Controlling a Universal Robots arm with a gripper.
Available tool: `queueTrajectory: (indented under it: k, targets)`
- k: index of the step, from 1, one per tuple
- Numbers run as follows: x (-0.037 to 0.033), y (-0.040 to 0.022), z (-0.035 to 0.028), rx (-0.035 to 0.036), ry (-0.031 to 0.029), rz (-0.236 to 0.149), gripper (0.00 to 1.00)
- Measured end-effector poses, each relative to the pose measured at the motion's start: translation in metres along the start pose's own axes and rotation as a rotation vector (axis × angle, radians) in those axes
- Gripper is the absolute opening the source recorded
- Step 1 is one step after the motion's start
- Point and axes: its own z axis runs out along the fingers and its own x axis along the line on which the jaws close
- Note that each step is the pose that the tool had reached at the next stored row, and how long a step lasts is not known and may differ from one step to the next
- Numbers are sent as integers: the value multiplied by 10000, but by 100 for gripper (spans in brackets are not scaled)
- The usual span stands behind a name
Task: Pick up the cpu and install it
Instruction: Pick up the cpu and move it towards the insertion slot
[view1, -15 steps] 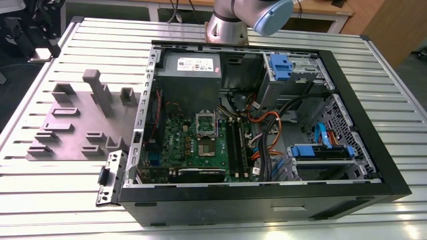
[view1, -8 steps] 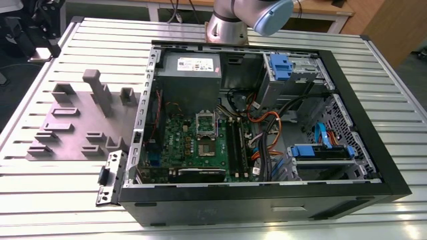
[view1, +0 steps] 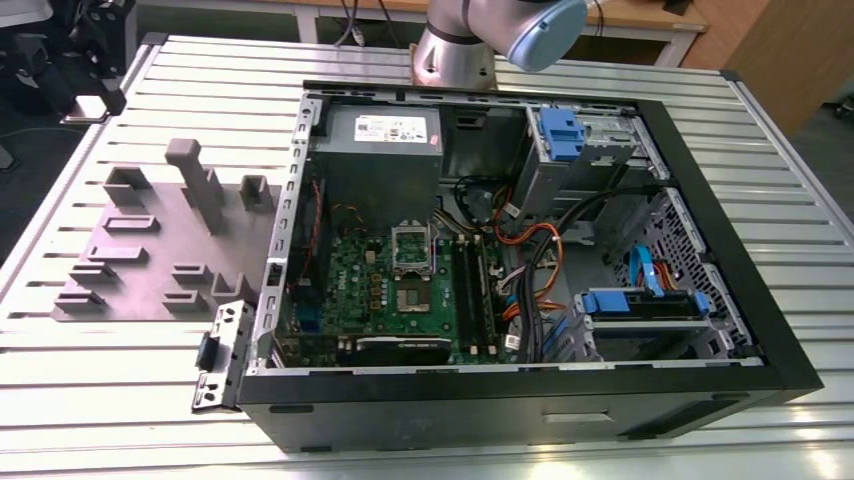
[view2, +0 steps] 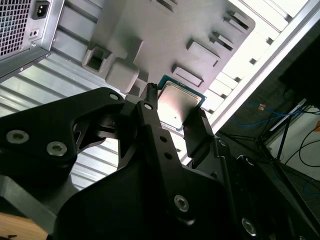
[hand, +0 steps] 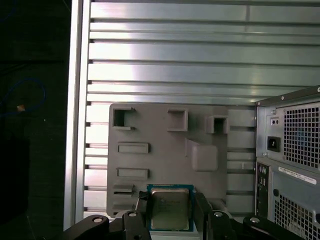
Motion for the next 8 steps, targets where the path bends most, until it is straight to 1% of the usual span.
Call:
queueTrajectory:
  k: [8]
  targets:
    - [-32, 0, 0, 0, -1, 1, 45]
